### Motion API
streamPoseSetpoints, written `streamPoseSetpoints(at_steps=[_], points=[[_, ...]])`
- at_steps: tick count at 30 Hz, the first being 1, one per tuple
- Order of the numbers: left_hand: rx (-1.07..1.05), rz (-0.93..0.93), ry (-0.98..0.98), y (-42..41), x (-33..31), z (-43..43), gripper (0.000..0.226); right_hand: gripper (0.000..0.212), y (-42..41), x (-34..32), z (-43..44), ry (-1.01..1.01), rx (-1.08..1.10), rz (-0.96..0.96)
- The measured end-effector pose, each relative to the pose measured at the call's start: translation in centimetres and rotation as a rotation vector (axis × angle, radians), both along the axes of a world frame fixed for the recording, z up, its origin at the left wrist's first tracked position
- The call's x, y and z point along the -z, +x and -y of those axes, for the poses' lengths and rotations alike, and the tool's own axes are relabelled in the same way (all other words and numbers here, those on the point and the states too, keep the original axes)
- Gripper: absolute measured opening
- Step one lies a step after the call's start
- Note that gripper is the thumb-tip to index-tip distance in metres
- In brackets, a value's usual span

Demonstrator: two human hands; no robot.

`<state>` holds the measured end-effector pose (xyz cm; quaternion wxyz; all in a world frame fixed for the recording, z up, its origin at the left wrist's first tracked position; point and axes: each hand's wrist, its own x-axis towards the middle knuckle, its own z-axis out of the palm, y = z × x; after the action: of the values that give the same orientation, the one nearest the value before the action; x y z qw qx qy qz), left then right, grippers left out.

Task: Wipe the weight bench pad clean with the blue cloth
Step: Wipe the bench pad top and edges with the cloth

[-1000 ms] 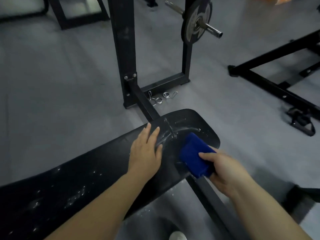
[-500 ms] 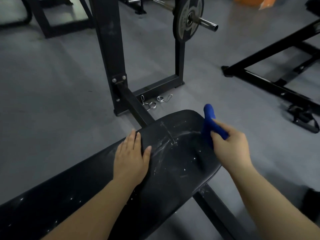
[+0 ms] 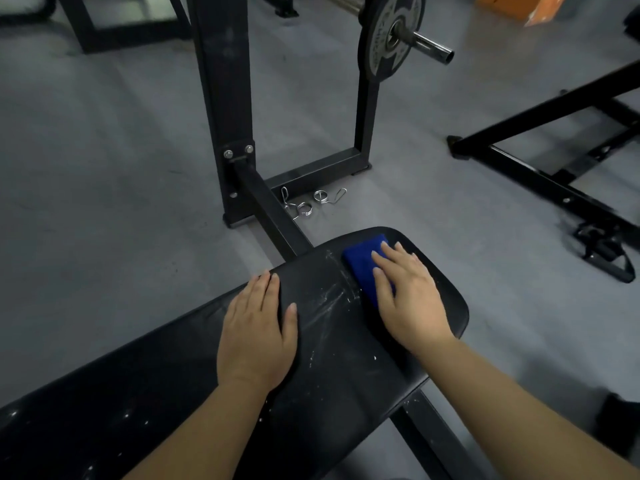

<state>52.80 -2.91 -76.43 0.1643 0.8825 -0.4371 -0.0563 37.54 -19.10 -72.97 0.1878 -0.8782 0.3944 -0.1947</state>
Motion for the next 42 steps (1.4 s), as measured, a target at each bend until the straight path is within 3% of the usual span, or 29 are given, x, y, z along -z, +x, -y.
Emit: streamPoseSetpoints(at_steps=[5,10,15,20,28,33,42], points=[[-0.006,-0.011,0.015,-0.1,0.0,0.1,0.068,0.048,2.0,1.7,0.9,0.020,-0.118,-0.279],[-0.011,-0.008,0.024,-0.1,-0.1,0.1,0.069,0.052,1.5,2.0,1.3,-0.014,-0.174,-0.410],[-0.006,-0.009,0.031,-0.1,0.0,0.1,0.069,0.053,1.7,1.8,2.2,-0.011,-0.167,-0.420],[-0.011,-0.011,0.024,0.0,-0.1,0.1,0.069,0.048,0.8,1.8,0.8,-0.046,-0.117,-0.310],[-0.008,-0.013,0.029,0.0,0.0,0.1,0.068,0.045,2.3,1.4,7.0,0.151,0.066,-0.213],[-0.007,-0.012,0.043,-0.1,-0.2,0.2,0.068,0.034,4.6,0.7,11.5,0.342,-0.033,-0.283],[-0.025,0.009,0.047,-0.3,-0.7,0.2,0.066,0.034,12.8,0.7,8.7,0.086,-0.298,-0.645]])
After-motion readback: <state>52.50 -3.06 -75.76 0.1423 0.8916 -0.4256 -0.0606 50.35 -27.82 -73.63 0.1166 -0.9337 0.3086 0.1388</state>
